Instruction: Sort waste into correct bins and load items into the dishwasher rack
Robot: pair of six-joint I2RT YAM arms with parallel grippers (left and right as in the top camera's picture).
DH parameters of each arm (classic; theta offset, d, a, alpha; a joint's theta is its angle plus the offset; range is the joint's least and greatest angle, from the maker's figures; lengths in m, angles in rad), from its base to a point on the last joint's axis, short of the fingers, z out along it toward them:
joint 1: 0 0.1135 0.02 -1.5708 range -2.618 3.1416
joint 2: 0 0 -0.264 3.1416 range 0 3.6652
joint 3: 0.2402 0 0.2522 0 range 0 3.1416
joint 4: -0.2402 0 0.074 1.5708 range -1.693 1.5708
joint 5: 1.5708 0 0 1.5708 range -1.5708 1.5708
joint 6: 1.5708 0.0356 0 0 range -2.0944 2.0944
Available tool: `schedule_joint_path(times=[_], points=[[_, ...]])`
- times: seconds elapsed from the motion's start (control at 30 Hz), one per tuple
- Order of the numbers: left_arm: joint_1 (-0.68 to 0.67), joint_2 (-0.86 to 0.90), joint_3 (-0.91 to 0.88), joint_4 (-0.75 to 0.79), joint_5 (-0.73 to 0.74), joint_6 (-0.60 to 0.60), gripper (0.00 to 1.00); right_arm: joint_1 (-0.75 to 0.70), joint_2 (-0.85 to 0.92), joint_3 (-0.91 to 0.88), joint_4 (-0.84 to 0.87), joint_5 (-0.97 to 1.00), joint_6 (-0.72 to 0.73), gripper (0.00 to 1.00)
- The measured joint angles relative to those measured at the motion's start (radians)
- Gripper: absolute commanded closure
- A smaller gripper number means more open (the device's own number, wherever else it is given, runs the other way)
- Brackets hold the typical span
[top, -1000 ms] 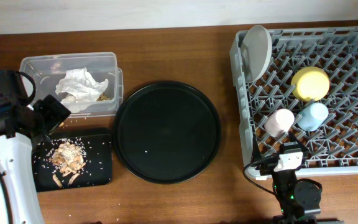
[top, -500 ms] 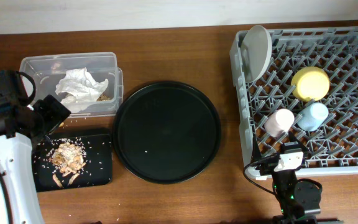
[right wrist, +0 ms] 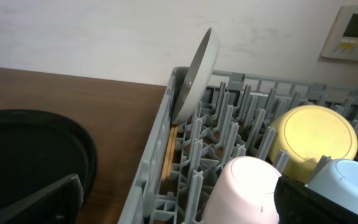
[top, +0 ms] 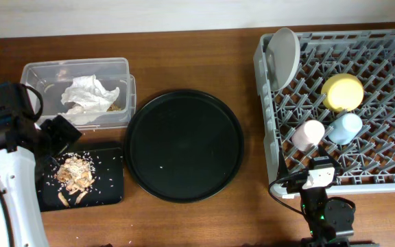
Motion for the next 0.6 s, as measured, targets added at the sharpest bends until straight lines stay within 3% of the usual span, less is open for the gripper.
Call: schedule_joint_path(times=[0.27,0.47,0.6], points=[[-0.002,-0.053,-0.048,-0.025,0.028,0.046,0.01,0.0,0.0,0.0,0.0,0.0,0.0,0.01],[-0.07,-0.318,-0.334,0.261,0.075,0.224,0.01,0.0,0.0,0.0,0.0,0.01,0.0,0.01],[-0.086,-0.587,-0.624,0.47,0.152,0.35,0.01,-0.001,0.0,0.0,0.0,0.014,0.0,0.01]])
